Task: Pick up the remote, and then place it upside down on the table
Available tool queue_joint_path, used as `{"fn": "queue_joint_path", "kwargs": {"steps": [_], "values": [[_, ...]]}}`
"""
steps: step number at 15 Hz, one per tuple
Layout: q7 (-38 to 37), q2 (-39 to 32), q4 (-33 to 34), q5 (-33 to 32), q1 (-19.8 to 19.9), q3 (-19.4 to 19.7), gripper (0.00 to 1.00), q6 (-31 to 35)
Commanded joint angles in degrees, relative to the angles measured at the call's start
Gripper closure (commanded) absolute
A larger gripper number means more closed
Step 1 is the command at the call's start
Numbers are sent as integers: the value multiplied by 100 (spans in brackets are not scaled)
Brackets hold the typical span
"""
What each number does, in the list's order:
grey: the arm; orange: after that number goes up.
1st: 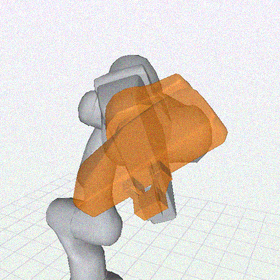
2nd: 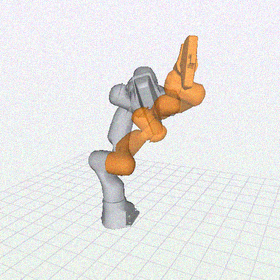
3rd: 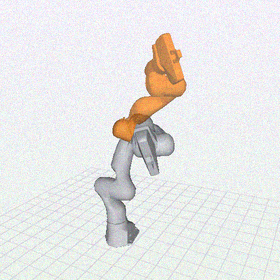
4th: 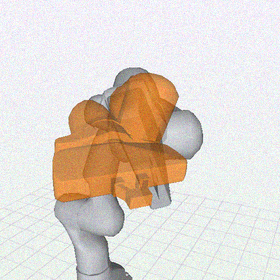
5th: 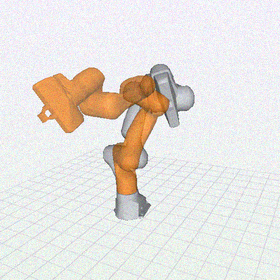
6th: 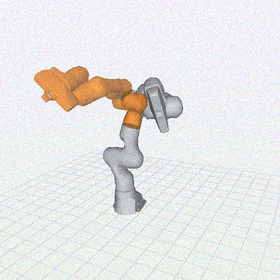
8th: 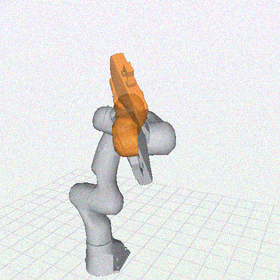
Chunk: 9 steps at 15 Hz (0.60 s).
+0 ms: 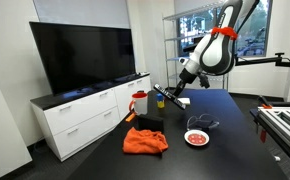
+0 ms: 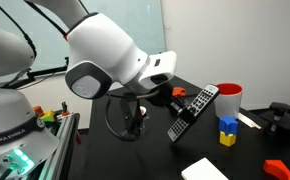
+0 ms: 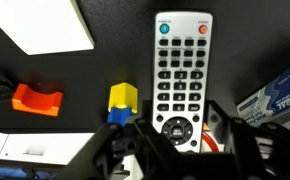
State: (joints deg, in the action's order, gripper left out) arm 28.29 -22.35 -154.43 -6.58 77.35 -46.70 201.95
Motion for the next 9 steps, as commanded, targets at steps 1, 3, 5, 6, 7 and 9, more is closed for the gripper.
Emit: {"fn": "queue_joint_path", "kwargs": {"steps": [1, 3, 5, 6, 7, 9], "values": [[-98, -24, -180, -220, 362, -283, 69, 662], [-13, 370, -239, -4, 222, -172, 69, 121], [-12, 705, -320, 81, 176, -128, 69, -383], [-25, 960, -350, 151, 116, -95, 69, -819], [-54, 1218, -389, 249, 28, -36, 69, -1189], [-50, 1639, -275, 351, -264, 226, 69, -1997]]}}
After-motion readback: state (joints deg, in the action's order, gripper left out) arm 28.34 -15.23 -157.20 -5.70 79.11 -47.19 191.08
